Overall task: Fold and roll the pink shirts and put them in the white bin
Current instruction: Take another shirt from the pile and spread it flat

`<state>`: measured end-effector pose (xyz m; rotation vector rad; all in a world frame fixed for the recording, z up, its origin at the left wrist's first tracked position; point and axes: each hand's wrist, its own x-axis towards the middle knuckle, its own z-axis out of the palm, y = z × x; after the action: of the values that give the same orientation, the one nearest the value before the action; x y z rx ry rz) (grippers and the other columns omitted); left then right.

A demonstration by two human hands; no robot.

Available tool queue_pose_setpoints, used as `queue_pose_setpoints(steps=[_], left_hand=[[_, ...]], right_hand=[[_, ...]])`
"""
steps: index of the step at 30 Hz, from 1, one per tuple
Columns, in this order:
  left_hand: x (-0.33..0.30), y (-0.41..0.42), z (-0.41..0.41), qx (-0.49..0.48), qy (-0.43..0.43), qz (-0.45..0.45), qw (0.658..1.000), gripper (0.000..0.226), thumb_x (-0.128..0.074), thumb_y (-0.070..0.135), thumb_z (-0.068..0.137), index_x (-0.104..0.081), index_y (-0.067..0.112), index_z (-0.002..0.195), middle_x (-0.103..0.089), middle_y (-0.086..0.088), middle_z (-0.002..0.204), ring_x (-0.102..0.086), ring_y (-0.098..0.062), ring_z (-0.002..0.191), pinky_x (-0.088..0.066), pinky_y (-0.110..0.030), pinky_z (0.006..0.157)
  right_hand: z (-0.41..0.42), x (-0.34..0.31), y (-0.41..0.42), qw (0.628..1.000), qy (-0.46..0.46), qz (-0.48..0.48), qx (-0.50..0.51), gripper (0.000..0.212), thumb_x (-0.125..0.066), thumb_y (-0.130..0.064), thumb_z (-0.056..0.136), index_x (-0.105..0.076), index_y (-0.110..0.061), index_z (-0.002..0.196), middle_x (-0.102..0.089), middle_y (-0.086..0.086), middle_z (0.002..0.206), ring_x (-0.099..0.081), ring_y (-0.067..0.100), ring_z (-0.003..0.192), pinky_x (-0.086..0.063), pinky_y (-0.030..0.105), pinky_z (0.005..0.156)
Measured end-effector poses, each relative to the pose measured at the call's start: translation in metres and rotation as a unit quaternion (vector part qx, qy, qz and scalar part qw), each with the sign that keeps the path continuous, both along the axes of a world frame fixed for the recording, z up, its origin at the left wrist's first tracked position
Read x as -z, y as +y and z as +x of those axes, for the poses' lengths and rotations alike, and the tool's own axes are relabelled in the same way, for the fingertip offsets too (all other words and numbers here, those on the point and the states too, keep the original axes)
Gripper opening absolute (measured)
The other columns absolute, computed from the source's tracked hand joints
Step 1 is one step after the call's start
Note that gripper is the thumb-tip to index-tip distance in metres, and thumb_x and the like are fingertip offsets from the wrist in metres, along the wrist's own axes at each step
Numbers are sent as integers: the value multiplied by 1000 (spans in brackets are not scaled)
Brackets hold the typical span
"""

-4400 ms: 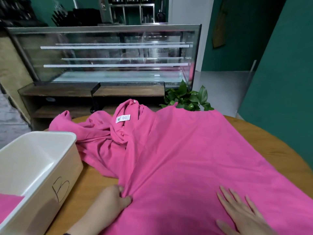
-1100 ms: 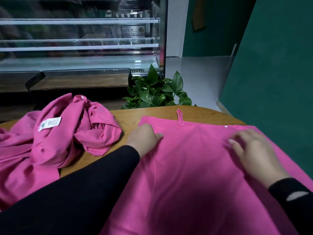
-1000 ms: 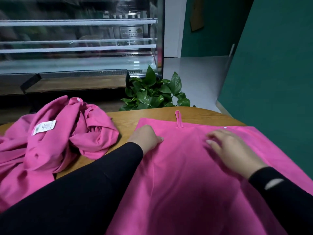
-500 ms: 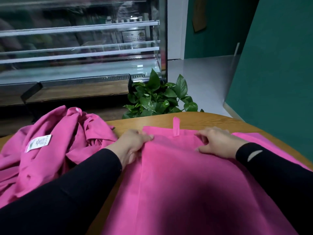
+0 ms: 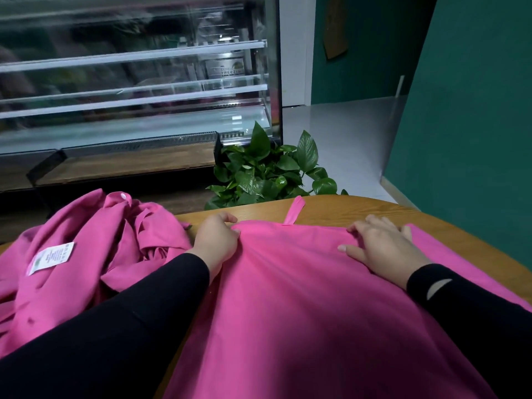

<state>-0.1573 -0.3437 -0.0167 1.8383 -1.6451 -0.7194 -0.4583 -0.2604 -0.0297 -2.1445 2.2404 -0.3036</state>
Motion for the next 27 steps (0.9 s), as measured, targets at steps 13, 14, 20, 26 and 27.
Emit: queue_pose_setpoints(steps=[13,14,20,26,27], left_hand=[[9,-8,2,84,-67,-37,994,19,-64,10,94,-64,30,95,-60,4,75,-62,-25,81,-42,-28,70],[9,-7,1,85,-81,-41,992,18,-63,11,94,-64,28,101,-65,1,82,-64,-29,89,-45,-30,76],[28,12,-4,92,-148,-170,970,30,-49,11,97,-58,18,126,-70,-10,115,-64,-34,107,-51,-42,91],[35,16,-2,102,-173,-194,960,26,-45,6,92,-52,25,109,-61,-5,96,-61,-31,91,-51,-45,83],[35,17,-1,106,-183,-191,958,25,-45,5,92,-53,26,103,-57,-3,91,-59,-32,87,-49,-43,81]], right_hand=[[-55,-64,-3,981,-166,71,-74,61,-74,-60,76,-35,-17,58,-33,-7,53,-29,12,51,-27,29,55],[-60,-69,-2,971,-211,73,-83,60,-77,-56,74,-34,-18,57,-31,-4,54,-27,12,53,-24,29,52],[-79,-77,-4,965,-172,173,-93,35,-80,-55,72,-67,-24,67,-58,-7,59,-48,7,54,-39,25,56],[-116,-76,6,969,-40,239,-51,15,-77,-39,79,-72,-26,78,-72,-3,74,-62,10,66,-52,29,68],[-121,-79,7,975,15,216,-42,14,-73,-40,82,-69,-27,79,-70,-7,72,-62,9,66,-50,28,67]])
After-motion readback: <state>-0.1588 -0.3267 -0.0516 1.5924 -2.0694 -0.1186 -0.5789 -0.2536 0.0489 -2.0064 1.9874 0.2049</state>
